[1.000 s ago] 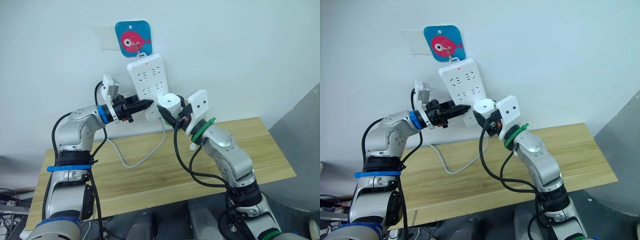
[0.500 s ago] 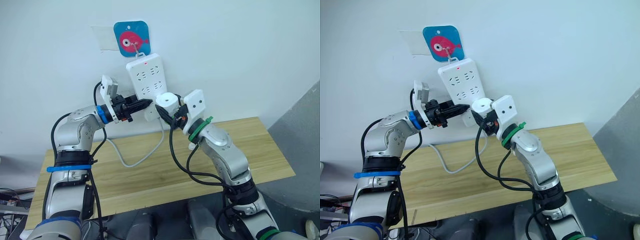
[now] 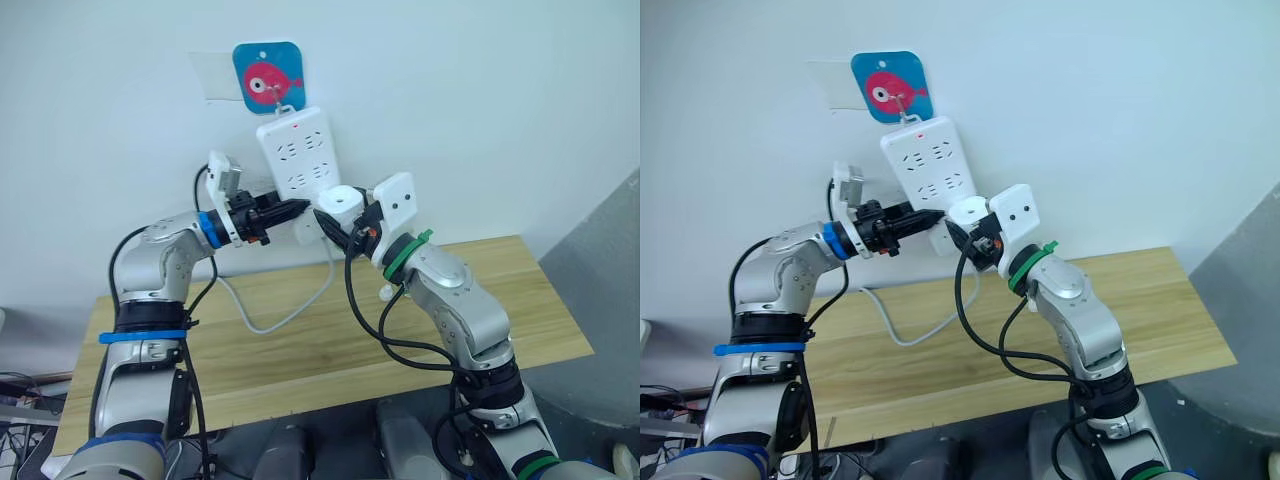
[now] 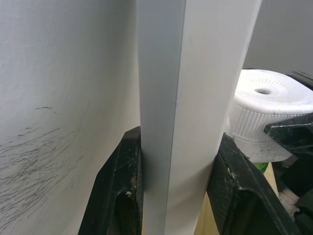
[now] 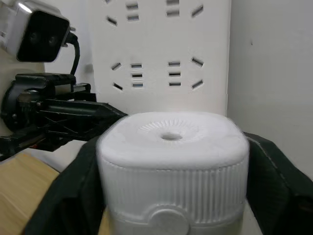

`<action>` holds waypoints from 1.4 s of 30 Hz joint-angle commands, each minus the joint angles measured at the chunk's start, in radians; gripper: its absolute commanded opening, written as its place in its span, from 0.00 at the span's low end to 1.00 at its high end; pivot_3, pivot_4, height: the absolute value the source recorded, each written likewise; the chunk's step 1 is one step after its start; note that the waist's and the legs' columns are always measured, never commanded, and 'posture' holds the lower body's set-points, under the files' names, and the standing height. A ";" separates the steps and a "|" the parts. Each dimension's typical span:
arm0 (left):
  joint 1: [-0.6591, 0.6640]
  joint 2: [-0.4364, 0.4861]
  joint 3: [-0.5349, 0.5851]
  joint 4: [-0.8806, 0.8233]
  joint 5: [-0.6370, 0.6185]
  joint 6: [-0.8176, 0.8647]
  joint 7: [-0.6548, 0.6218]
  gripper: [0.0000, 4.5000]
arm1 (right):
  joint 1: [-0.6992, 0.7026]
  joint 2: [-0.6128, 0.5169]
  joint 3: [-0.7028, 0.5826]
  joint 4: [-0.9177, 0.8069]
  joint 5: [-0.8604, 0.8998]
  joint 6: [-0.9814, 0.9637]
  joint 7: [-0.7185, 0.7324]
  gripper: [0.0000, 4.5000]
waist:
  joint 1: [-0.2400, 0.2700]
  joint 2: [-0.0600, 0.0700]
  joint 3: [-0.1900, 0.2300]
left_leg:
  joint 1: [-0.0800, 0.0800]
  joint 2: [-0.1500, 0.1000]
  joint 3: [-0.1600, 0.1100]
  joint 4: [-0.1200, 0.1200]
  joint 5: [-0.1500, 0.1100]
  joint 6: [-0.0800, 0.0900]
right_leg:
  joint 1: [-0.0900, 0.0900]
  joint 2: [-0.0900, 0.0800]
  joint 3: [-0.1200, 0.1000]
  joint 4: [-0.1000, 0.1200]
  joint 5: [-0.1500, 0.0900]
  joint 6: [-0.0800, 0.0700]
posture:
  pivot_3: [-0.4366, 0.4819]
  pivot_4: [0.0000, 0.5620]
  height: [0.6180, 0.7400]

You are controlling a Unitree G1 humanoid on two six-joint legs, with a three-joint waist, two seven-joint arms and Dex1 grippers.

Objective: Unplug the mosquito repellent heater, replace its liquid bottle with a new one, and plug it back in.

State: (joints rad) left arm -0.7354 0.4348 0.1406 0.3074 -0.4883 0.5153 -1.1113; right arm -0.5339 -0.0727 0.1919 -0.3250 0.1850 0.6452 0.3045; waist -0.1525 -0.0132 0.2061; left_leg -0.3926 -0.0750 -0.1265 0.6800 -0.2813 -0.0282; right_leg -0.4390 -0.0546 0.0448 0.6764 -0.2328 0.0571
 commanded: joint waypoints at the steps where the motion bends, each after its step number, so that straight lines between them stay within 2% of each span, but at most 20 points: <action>1: -0.017 0.003 -0.031 -0.036 -0.013 -0.010 -0.035 0.29 | 0.008 -0.023 -0.015 -0.073 0.031 0.027 0.022 0.99 | 0.003 0.000 0.000 | -0.002 0.000 0.000 0.000 0.000 -0.001 | -0.002 0.000 -0.001 -0.002 0.000 0.000 | 0.27 0.30 1.00; 6: -0.020 0.007 -0.039 -0.021 -0.005 -0.032 -0.033 0.29 | 0.070 -0.120 -0.041 -0.181 0.066 0.081 0.074 0.99 | 0.005 0.000 0.000 | -0.008 -0.002 -0.001 -0.001 -0.002 0.003 | -0.005 -0.002 -0.003 -0.005 0.000 0.000 | 0.27 0.30 1.00; 7: -0.020 0.007 -0.039 -0.019 -0.005 -0.034 -0.034 0.29 | 0.079 -0.138 -0.056 -0.202 0.082 0.096 0.082 0.99 | 0.007 0.000 0.000 | -0.008 -0.002 0.000 -0.001 -0.002 0.003 | -0.004 -0.003 -0.003 -0.012 0.000 0.000 | 0.27 0.30 1.00; 13: -0.023 0.023 -0.038 0.009 0.007 -0.056 -0.039 0.29 | 0.134 -0.292 -0.218 -0.365 0.299 0.247 0.207 0.99 | 0.012 0.000 0.000 | -0.007 0.000 0.001 0.000 -0.002 0.003 | -0.002 -0.001 -0.003 -0.011 0.000 0.000 | 0.25 0.30 1.00; 18: -0.036 0.037 -0.035 0.066 0.034 -0.114 -0.024 0.29 | 0.149 -0.385 -0.299 -0.381 0.449 0.300 0.283 0.99 | 0.011 0.000 -0.001 | -0.007 0.000 0.002 -0.001 -0.002 0.004 | -0.002 -0.001 -0.002 -0.012 0.000 0.000 | 0.25 0.31 1.00; 19: -0.037 0.041 -0.034 0.080 0.041 -0.129 -0.021 0.37 | 0.149 -0.400 -0.299 -0.370 0.462 0.296 0.297 1.00 | 0.011 0.000 -0.001 | -0.006 0.000 0.002 0.000 -0.002 0.004 | -0.002 -0.001 -0.002 -0.011 0.000 0.000 | 0.25 0.31 1.00; 22: -0.012 0.071 -0.025 0.092 0.062 -0.168 -0.019 0.58 | 0.137 -0.423 -0.267 -0.321 0.465 0.260 0.332 0.86 | 0.010 0.000 -0.001 | -0.005 0.000 0.003 -0.001 -0.003 0.005 | -0.001 -0.001 -0.002 -0.011 0.000 0.000 | 0.27 0.31 1.00; 28: 0.117 0.169 0.002 -0.032 0.064 -0.188 -0.025 1.00 | 0.117 -0.429 -0.176 -0.221 0.428 0.159 0.390 0.36 | 0.004 0.000 -0.001 | -0.006 0.001 0.004 -0.001 -0.003 0.004 | -0.003 -0.001 0.000 -0.011 0.000 0.000 | 0.32 0.32 1.00; 32: 0.241 0.235 0.043 -0.237 0.025 -0.164 0.002 1.00 | 0.099 -0.405 -0.098 -0.144 0.364 0.069 0.412 0.02 | 0.014 0.000 -0.001 | -0.006 0.001 0.004 -0.001 -0.003 0.004 | -0.003 -0.001 -0.001 -0.011 0.000 0.000 | 0.34 0.31 1.00; 38: 0.434 0.242 0.071 -0.637 -0.074 -0.062 0.101 1.00 | 0.059 -0.343 -0.043 -0.066 0.314 0.011 0.393 0.01 | 0.048 -0.001 -0.001 | -0.006 0.000 0.004 0.000 -0.003 0.004 | -0.003 -0.002 0.000 -0.011 0.000 0.000 | 0.40 0.30 1.00; 42: 0.510 0.227 0.061 -0.756 -0.083 -0.031 0.174 1.00 | 0.043 -0.319 -0.035 -0.045 0.295 -0.001 0.384 0.01 | 0.071 -0.001 -0.001 | -0.006 0.001 0.003 0.000 -0.003 0.004 | -0.002 -0.001 -0.001 -0.010 0.001 -0.002 | 0.41 0.30 1.00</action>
State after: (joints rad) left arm -0.2337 0.6631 0.1963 -0.3975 -0.5527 0.4784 -0.9651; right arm -0.4740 -0.3969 0.1620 -0.3515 0.4838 0.6646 0.6921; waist -0.0815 -0.0140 0.2051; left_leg -0.3979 -0.0736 -0.1230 0.6794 -0.2838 -0.0244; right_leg -0.4414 -0.0556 0.0434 0.6665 -0.2314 0.0549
